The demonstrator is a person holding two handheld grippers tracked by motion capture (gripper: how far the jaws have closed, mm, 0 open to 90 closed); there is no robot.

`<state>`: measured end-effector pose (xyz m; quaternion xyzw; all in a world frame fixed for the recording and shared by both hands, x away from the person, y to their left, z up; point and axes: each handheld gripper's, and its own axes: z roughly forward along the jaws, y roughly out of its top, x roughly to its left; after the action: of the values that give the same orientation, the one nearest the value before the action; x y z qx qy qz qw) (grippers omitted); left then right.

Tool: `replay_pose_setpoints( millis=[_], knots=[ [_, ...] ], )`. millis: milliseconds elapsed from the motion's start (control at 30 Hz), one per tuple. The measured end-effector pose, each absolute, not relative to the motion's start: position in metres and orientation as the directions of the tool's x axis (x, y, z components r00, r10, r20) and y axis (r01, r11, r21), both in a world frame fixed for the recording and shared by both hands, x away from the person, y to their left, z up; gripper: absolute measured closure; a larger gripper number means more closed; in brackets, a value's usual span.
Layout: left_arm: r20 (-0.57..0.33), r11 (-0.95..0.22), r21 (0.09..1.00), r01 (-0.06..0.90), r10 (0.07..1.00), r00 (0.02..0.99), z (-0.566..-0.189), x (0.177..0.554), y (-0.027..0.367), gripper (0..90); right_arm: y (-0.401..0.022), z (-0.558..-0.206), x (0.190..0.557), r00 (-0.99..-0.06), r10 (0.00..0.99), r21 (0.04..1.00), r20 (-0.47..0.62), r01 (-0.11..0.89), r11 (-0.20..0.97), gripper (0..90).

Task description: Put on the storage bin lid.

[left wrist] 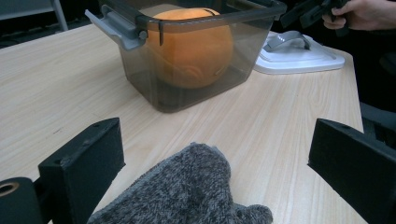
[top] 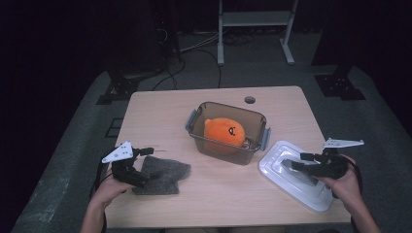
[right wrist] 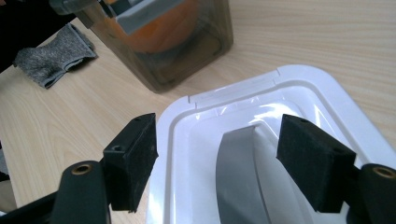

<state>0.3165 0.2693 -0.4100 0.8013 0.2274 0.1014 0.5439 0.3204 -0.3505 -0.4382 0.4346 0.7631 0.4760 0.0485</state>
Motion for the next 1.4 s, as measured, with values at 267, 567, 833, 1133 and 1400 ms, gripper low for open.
replay_pose_setpoints(
  millis=[267,567,833,1133,1400],
  knots=[
    [-0.086,-0.305,0.917,0.256,0.476,0.875,-0.411,0.316,0.269,2.8,-0.353,-0.452,0.314,-0.621,0.722,0.774,0.306,0.604,0.191,29.2],
    [-0.083,-0.306,0.918,0.254,0.476,0.875,-0.410,0.316,0.270,2.8,-0.351,-0.453,0.310,-0.639,0.728,0.793,0.249,0.566,0.226,33.4],
    [-0.088,-0.305,0.917,0.258,0.476,0.875,-0.410,0.317,0.270,2.8,-0.349,-0.458,0.309,-0.647,0.730,0.796,0.218,0.551,0.250,40.6],
    [-0.089,-0.304,0.917,0.259,0.477,0.874,-0.410,0.316,0.271,2.8,-0.350,-0.462,0.308,-0.646,0.736,0.796,0.202,0.547,0.262,45.4],
    [-0.086,-0.310,0.915,0.259,0.477,0.875,-0.410,0.316,0.270,2.8,-0.349,-0.463,0.308,-0.649,0.736,0.798,0.191,0.540,0.269,49.8]
  ],
)
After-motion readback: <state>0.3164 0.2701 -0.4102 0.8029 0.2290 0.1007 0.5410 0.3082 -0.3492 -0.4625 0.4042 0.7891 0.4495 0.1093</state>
